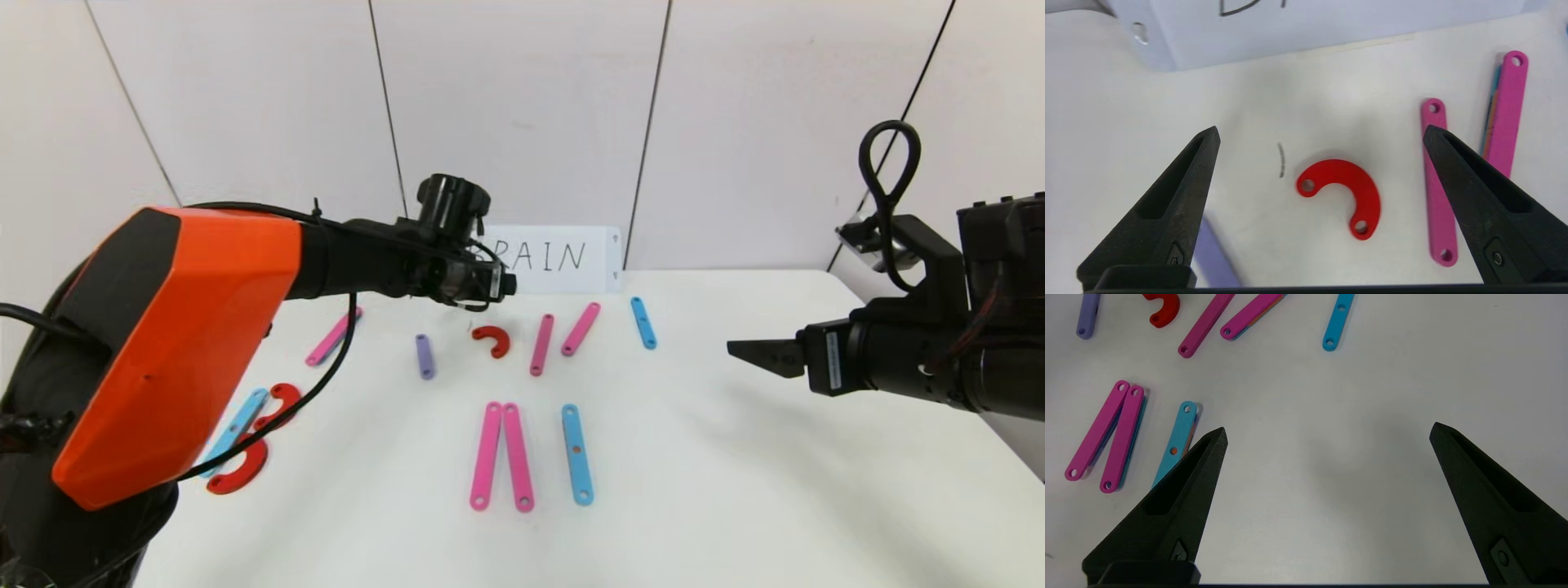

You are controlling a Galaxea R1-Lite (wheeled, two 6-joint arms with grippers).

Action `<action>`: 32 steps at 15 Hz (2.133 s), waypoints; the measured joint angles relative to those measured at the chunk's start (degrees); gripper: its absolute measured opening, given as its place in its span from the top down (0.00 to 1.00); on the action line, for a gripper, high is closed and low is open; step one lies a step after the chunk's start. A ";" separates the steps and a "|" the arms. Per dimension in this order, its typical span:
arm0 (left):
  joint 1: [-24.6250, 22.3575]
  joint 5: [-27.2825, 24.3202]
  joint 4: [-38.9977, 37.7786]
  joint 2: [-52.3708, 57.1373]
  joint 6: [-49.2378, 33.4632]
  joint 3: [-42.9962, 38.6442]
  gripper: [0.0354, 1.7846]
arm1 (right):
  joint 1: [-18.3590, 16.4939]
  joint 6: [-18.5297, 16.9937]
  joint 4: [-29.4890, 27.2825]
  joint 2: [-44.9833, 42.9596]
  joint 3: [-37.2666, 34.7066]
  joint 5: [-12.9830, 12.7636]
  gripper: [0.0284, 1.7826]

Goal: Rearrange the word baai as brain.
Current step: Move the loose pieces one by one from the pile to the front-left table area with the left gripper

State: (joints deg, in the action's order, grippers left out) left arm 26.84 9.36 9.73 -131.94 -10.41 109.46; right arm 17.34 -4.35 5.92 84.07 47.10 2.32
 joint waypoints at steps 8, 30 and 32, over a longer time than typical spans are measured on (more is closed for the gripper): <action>-10.29 -2.19 22.27 8.84 9.20 -2.13 0.03 | 0.55 0.26 0.00 0.09 -0.59 0.05 0.03; -26.84 -12.52 17.80 -1.22 19.22 -2.38 0.03 | 1.21 0.78 0.05 0.90 -1.16 0.02 0.03; -26.84 -12.52 17.83 -1.46 19.07 -2.10 0.09 | 1.21 0.78 0.05 0.91 -1.16 0.02 0.03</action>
State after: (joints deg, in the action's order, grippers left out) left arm 0.00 -3.16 27.56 -133.40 8.66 107.36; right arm 18.54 -3.57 5.97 84.98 45.95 2.34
